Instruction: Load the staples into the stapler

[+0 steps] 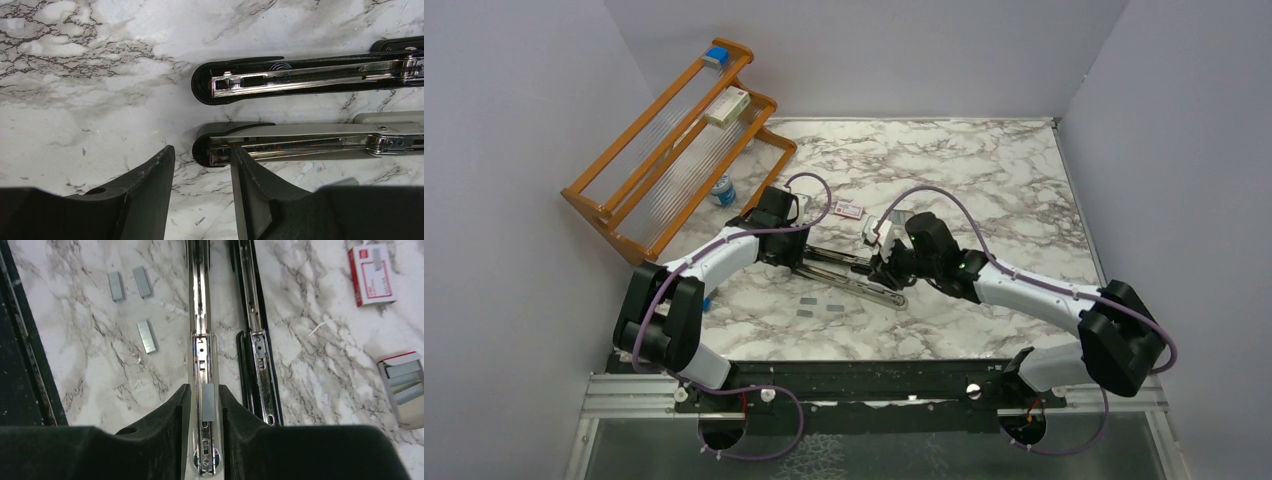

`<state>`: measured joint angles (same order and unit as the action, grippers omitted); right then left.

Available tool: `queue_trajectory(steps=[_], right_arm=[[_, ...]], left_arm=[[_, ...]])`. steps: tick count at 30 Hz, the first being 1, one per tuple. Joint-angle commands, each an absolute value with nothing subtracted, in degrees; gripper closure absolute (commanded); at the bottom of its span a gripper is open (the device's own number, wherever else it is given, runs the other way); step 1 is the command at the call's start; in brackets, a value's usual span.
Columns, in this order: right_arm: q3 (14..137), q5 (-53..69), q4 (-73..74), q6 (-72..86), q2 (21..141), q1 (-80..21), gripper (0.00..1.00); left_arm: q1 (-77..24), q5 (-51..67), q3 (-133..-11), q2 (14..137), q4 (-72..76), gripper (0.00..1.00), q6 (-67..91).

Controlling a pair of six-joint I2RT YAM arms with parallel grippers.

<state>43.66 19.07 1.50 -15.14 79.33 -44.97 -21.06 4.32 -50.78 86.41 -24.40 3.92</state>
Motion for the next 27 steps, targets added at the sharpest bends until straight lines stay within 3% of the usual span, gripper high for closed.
queue_trajectory(steps=[1,14,27], right_arm=[[43.37,17.95,-2.43,-12.66,76.96,-44.87,0.7],[41.94,16.06,-1.67,-8.08,81.02,-44.91,0.7],[41.32,16.39,-5.32,-5.55,83.54,-44.9,0.66]], left_arm=[[-20.69,3.6,-51.53,87.63,-25.35,0.53,3.03],[-20.7,3.36,-53.39,87.71,-24.7,0.68,2.38],[-20.7,2.78,-53.46,87.35,-23.9,0.75,2.29]])
